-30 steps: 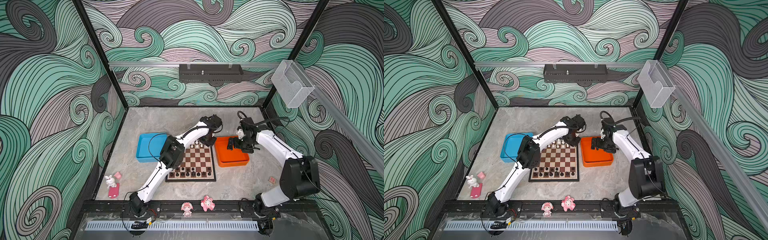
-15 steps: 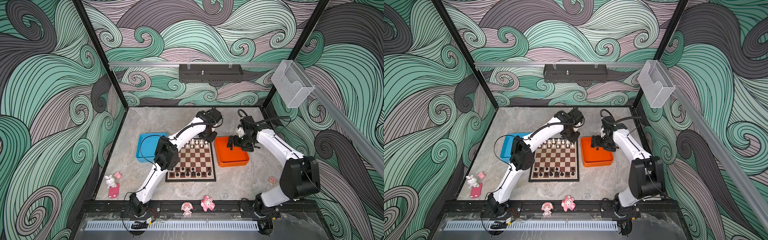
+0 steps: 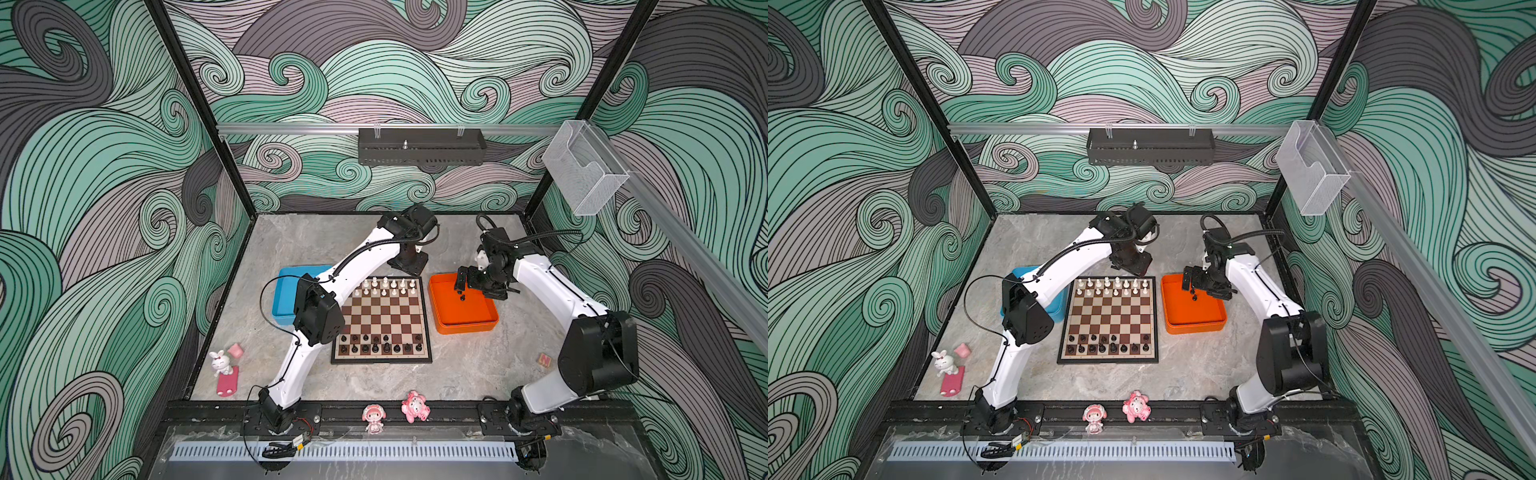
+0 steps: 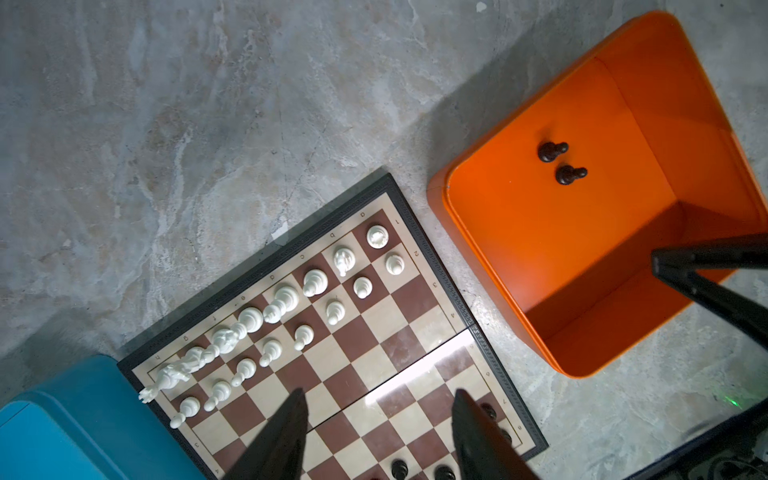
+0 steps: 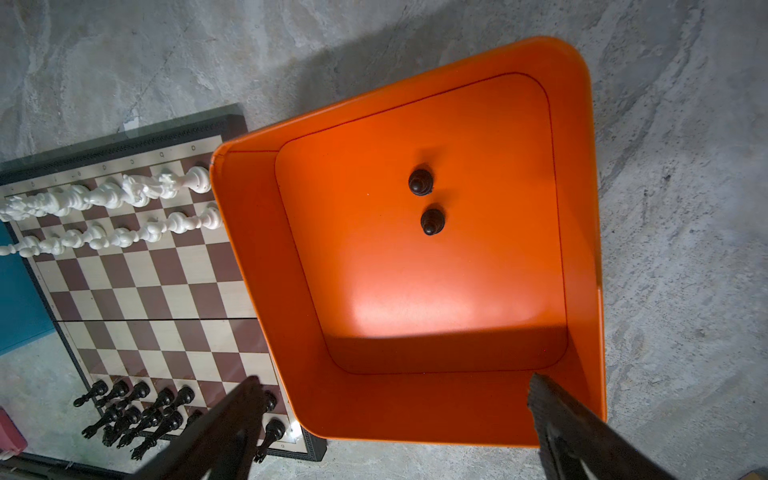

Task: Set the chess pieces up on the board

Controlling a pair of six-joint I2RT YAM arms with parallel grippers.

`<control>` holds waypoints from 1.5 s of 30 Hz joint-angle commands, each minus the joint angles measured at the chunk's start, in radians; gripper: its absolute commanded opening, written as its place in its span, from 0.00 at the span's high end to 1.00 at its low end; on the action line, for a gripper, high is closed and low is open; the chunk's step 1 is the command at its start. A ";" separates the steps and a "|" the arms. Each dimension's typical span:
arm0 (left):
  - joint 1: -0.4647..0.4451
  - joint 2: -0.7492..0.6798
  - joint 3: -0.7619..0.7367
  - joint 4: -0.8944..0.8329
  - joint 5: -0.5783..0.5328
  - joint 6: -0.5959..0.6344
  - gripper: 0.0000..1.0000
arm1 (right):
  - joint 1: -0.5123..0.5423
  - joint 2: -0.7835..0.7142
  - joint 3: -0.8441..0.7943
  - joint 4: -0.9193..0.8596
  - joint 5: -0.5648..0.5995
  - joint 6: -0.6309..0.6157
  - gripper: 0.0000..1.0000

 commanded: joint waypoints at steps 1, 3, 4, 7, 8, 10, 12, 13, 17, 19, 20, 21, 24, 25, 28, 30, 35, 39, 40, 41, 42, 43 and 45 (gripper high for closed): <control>0.026 -0.046 -0.041 0.009 -0.009 -0.013 0.42 | -0.005 0.014 0.022 -0.020 -0.010 0.011 0.01; 0.028 -0.039 -0.055 0.021 0.005 -0.008 0.43 | -0.005 0.014 0.020 -0.020 -0.008 0.011 0.01; 0.027 -0.029 -0.056 0.026 0.021 -0.005 0.43 | -0.006 0.014 0.018 -0.019 -0.008 0.011 0.01; 0.026 0.012 -0.050 0.042 0.084 0.004 0.45 | -0.006 0.011 0.011 -0.019 -0.006 0.011 0.01; 0.026 0.026 -0.046 0.048 0.092 0.001 0.47 | -0.005 0.010 0.007 -0.018 -0.006 0.011 0.01; 0.023 0.060 -0.029 0.054 0.099 -0.002 0.48 | -0.005 0.005 0.004 -0.017 -0.004 0.008 0.01; 0.022 0.095 -0.004 0.054 0.104 -0.010 0.50 | -0.007 -0.001 -0.002 -0.017 0.000 0.002 0.01; 0.021 0.112 0.007 0.054 0.109 -0.016 0.50 | -0.008 -0.003 -0.005 -0.018 0.004 -0.003 0.01; 0.008 0.161 0.031 0.063 0.121 -0.026 0.51 | -0.015 -0.007 -0.013 -0.019 0.010 -0.019 0.01; 0.000 0.176 0.035 0.067 0.119 -0.027 0.51 | -0.019 -0.007 -0.015 -0.019 0.008 -0.025 0.01; -0.004 0.184 0.034 0.073 0.119 -0.027 0.51 | -0.022 -0.007 -0.015 -0.020 0.007 -0.027 0.01; -0.007 0.191 0.034 0.077 0.117 -0.028 0.51 | -0.025 -0.007 -0.017 -0.019 0.005 -0.030 0.01; -0.011 0.215 0.037 0.086 0.115 -0.029 0.53 | -0.034 -0.007 -0.021 -0.019 -0.001 -0.037 0.01; -0.012 0.223 0.040 0.086 0.115 -0.031 0.53 | -0.037 -0.007 -0.023 -0.020 -0.001 -0.040 0.01; -0.016 0.239 0.045 0.091 0.115 -0.033 0.55 | -0.047 -0.010 -0.030 -0.020 -0.003 -0.049 0.01; -0.019 0.248 0.046 0.096 0.111 -0.033 0.56 | -0.054 -0.010 -0.034 -0.019 -0.005 -0.054 0.01; -0.022 0.267 0.047 0.105 0.104 -0.033 0.58 | -0.065 -0.008 -0.037 -0.017 -0.018 -0.058 0.01; -0.024 0.279 0.049 0.112 0.096 -0.027 0.60 | -0.068 -0.008 -0.037 -0.016 -0.021 -0.058 0.01; -0.024 0.281 0.050 0.111 0.092 -0.028 0.61 | -0.068 -0.009 -0.037 -0.016 -0.021 -0.058 0.01; -0.024 0.284 0.051 0.113 0.090 -0.027 0.61 | -0.070 -0.010 -0.037 -0.015 -0.021 -0.058 0.01; -0.024 0.287 0.051 0.115 0.088 -0.026 0.62 | -0.072 -0.011 -0.038 -0.016 -0.021 -0.058 0.01; -0.024 0.287 0.051 0.114 0.085 -0.025 0.62 | -0.072 -0.010 -0.038 -0.016 -0.021 -0.059 0.01; -0.023 0.290 0.051 0.119 0.085 -0.023 0.63 | -0.073 -0.012 -0.039 -0.016 -0.022 -0.059 0.01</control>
